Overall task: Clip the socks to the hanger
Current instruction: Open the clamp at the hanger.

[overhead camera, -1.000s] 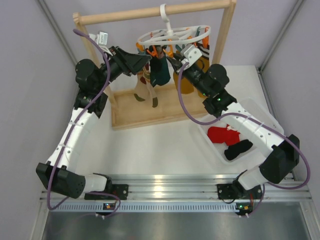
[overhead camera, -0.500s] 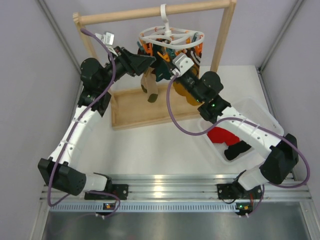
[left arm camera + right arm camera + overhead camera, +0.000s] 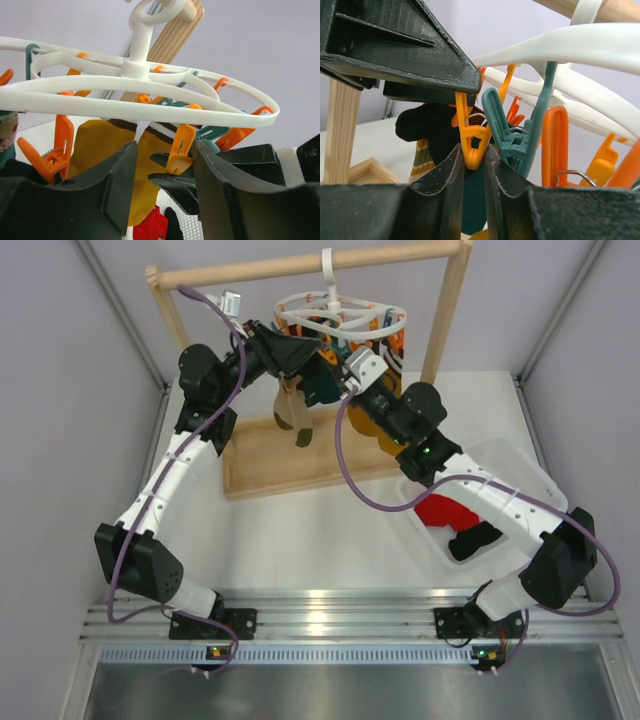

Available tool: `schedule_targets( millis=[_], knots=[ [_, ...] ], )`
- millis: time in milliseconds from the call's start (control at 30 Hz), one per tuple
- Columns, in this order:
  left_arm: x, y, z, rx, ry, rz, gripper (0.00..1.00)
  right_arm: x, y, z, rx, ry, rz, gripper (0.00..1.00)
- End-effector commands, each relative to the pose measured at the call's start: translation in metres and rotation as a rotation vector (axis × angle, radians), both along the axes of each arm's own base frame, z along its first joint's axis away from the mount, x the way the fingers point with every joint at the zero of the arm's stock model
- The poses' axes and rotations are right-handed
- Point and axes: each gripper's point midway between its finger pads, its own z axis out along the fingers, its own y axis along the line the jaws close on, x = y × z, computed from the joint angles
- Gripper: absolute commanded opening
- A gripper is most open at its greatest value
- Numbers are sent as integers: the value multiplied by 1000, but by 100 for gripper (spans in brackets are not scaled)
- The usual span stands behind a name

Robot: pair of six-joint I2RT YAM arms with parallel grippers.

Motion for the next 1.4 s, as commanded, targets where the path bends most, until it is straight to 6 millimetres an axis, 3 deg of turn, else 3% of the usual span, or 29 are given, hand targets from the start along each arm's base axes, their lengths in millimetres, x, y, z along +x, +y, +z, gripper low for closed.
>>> schedule_targets(
  millis=[0,167,267,300,367,533,1033,1133,1167,1233,1300,1333,1367],
  knots=[
    [-16,-1,38,-55,-123,-36,52,-24,3,43,74,-60,82,0],
    [-17,-6,32,-43,-124,-74,31,-28,6,50,104,-26,132,0],
    [-21,-7,32,-38,-137,-96,14,-29,6,52,122,27,179,13],
    [-20,-8,32,-38,-140,-99,10,-30,6,52,127,42,196,25],
    [-22,-8,31,-35,-140,-110,0,-32,6,51,137,90,252,33],
    [-27,-10,30,-24,-166,-143,0,-32,3,45,156,231,366,44],
    [-32,-15,32,-57,-179,-217,0,-22,8,33,150,358,451,42],
    [-32,-15,31,-57,-180,-216,0,-22,7,33,147,352,453,31],
    [-30,-15,31,-57,-173,-208,0,-22,7,33,146,350,451,21],
    [-28,-15,31,-56,-151,-198,0,-22,5,37,154,335,443,13],
    [-20,-13,29,-53,-108,-158,9,-21,3,39,161,326,429,0],
    [-18,-12,29,-51,-98,-142,23,-19,2,39,163,324,419,0],
    [-17,-7,34,-63,-96,-105,27,-19,1,40,161,312,407,0]
  ],
)
